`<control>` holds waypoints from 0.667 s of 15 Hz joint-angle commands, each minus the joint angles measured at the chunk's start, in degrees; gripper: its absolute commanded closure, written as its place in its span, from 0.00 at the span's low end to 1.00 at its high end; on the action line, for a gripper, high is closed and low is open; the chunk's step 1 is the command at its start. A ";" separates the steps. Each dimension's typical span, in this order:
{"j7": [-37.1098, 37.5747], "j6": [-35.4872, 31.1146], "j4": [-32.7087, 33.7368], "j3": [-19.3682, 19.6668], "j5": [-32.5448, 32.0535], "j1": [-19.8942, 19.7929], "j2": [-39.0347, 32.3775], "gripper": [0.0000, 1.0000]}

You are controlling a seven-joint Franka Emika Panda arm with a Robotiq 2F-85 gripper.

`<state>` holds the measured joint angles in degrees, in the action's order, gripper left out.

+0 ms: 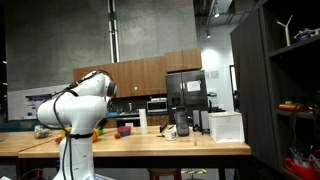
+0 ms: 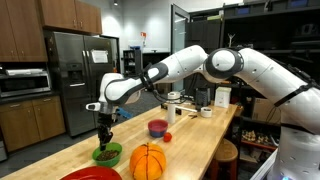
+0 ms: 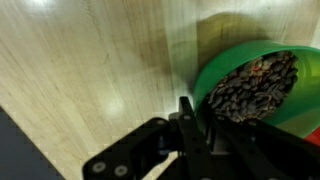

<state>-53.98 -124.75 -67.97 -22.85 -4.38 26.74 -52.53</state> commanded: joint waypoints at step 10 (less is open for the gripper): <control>2.20 4.87 0.11 1.64 0.36 -3.56 3.26 0.99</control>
<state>-53.24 -121.71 -66.03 -22.08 -4.33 24.88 -52.01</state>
